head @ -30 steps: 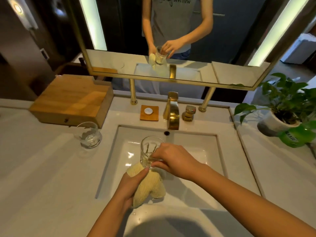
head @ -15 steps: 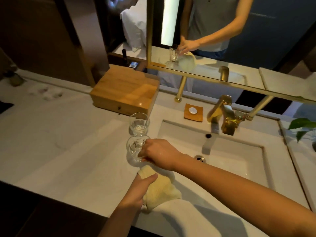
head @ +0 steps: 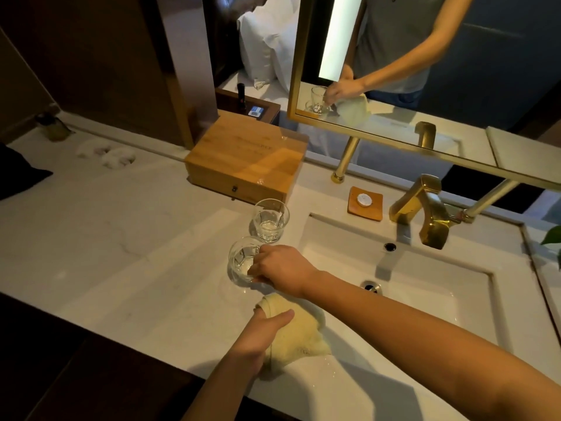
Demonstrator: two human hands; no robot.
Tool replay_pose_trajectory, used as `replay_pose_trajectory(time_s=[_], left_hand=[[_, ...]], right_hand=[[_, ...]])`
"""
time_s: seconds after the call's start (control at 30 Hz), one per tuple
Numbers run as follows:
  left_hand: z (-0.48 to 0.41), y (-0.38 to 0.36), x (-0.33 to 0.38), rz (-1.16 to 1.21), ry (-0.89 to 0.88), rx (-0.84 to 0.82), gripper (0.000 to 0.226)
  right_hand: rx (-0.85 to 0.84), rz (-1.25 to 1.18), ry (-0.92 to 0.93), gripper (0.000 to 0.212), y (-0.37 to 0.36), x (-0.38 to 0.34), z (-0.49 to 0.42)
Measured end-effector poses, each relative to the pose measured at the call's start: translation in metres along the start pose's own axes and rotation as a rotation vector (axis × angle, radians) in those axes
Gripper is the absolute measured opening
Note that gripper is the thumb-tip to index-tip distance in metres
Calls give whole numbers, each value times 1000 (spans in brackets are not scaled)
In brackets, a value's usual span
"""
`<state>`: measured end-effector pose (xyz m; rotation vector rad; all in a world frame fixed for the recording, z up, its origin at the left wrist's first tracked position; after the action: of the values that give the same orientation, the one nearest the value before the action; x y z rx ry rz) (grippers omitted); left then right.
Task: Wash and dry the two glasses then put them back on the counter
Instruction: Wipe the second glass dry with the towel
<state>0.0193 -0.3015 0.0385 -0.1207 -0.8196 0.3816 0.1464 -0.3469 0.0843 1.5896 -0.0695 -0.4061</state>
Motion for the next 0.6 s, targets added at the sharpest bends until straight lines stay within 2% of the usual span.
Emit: replay_pose_trajectory(time_s=[0.1, 0.2, 0.23, 0.3, 0.33, 0.4, 0.47, 0.5, 0.53, 0.6], left_hand=[[-1, -2, 1, -46, -21, -27, 102], [2, -4, 10, -95, -63, -87, 109], [10, -9, 19, -96, -71, -115, 102], [25, -18, 39, -58, -82, -165, 64], [29, -21, 47, -37, -86, -203, 45], [34, -26, 65, -15, -117, -269, 39], [42, -35, 90, 6, -175, -299, 40], [45, -40, 103, 31, -202, -305, 37], [47, -44, 114, 64, -220, -316, 36], [47, -49, 137, 124, -239, -334, 37]], right_hand=[[-37, -5, -9, 16, 3, 0, -1], [46, -128, -86, 37, 19, 0, 10], [102, -215, -133, 40, 28, 1, 17], [179, -431, -275, 39, 47, 9, 33], [209, -570, -365, 35, 55, 17, 41], [252, -970, -620, 30, 65, 39, 62], [213, -1474, -858, 58, 65, 53, 85], [168, -1719, -884, 73, 62, 56, 96], [161, -1959, -851, 79, 56, 54, 105], [191, -2334, -710, 78, 46, 47, 116]])
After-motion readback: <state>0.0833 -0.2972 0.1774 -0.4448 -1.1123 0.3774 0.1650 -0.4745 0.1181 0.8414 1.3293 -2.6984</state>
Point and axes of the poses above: each hand's wrist, its own z-axis away from the middle knuckle, its own y-axis out of the back of the hand, x = y × z, the point moved 1 cm from there along -z, towards the middle knuckle, and after that the axes turned 3 degrees about -z, right-handed, at the moved point
